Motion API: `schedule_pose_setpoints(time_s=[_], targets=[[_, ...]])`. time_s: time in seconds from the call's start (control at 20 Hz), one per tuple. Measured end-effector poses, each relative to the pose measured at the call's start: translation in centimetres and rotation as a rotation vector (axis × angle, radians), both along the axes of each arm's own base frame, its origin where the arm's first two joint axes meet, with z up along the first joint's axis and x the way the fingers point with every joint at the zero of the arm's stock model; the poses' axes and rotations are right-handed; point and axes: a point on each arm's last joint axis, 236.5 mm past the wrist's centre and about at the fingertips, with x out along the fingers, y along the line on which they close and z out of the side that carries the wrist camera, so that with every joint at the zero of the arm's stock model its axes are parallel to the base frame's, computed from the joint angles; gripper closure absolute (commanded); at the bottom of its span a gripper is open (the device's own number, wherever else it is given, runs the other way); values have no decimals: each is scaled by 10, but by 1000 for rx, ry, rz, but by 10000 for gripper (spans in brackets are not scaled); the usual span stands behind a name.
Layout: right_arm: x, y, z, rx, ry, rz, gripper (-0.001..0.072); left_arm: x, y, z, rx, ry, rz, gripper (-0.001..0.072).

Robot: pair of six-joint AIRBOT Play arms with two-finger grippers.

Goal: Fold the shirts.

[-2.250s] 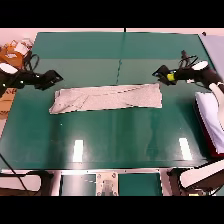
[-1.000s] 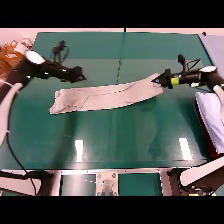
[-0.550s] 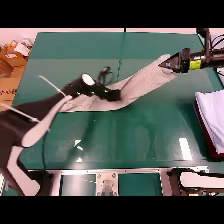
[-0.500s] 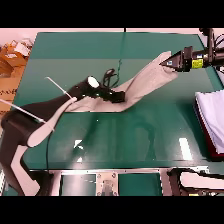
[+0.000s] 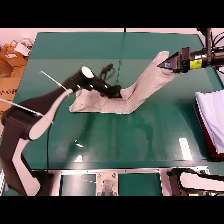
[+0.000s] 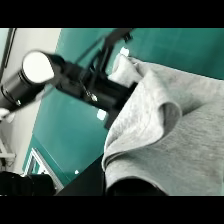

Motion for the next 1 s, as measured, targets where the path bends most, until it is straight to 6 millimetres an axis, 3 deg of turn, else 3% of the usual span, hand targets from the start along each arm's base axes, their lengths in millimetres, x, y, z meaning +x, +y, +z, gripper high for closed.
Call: schedule_pose_setpoints(time_s=[0.15, 0.25, 0.45, 0.55, 0.6, 0.65, 0.7, 0.75, 0.85, 0.9, 0.95, 1.0], targets=[[0, 39, 0, 10, -9, 30, 703, 24, 65, 25, 117, -24, -33, 687], [2, 78, -3, 22, -24, 40, 703, 42, 121, 40, 237, -51, -22, 686], [6, 178, -31, 51, -49, 33, 703, 66, 227, 71, 402, -81, 98, 686], [7, 233, -61, 62, -37, 15, 690, 69, 264, 82, 436, -84, 156, 687], [8, 260, -80, 66, -29, -4, 505, 70, 279, 85, 449, -81, 180, 687], [10, 285, -98, 71, -19, -23, 225, 70, 294, 87, 461, -77, 203, 686], [11, 310, -118, 77, -9, -43, 178, 71, 306, 90, 468, -77, 224, 686], [13, 330, -134, 82, 1, -58, 178, 72, 316, 92, 474, -77, 239, 687], [21, 352, -153, 91, 7, -79, 181, 71, 328, 93, 483, -74, 252, 686], [26, 356, -154, 100, 9, -83, 262, 70, 331, 94, 485, -75, 252, 686], [32, 353, -152, 108, 13, -82, 433, 69, 334, 94, 486, -74, 252, 686], [41, 344, -148, 113, 15, -85, 469, 69, 337, 94, 491, -73, 253, 686]])
